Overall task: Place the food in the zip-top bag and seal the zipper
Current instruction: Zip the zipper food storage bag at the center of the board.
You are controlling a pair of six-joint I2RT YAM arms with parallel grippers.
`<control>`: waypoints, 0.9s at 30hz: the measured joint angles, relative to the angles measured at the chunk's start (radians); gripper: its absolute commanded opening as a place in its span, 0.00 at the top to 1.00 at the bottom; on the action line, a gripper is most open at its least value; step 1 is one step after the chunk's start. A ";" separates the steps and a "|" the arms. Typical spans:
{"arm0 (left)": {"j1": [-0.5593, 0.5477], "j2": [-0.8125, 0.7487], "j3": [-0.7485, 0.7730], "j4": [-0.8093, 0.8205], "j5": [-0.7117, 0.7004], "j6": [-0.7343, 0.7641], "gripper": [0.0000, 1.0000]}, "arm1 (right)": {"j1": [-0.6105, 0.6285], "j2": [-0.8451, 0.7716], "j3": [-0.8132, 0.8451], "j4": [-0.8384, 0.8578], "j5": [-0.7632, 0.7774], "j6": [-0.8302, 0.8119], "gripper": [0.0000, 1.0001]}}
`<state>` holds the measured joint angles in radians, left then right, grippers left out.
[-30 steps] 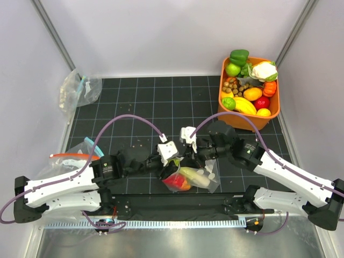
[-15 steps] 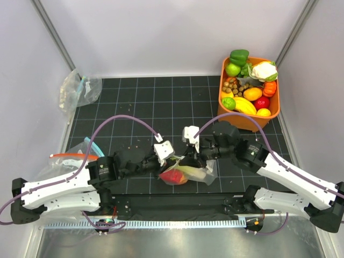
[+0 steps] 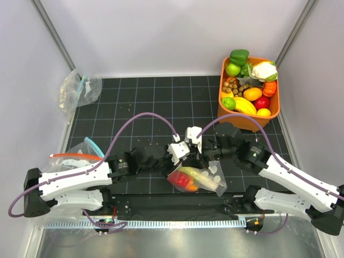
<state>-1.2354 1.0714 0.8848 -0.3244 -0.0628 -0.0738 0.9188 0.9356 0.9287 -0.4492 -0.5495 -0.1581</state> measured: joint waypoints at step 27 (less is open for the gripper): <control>0.012 -0.037 -0.015 -0.045 0.119 0.005 0.92 | 0.010 0.025 -0.039 0.084 -0.101 -0.001 0.99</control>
<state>-1.2236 1.0344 0.8700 -0.3691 0.0566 -0.0692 0.9291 0.9604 0.8902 -0.3653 -0.6502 -0.1589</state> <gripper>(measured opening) 0.039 0.183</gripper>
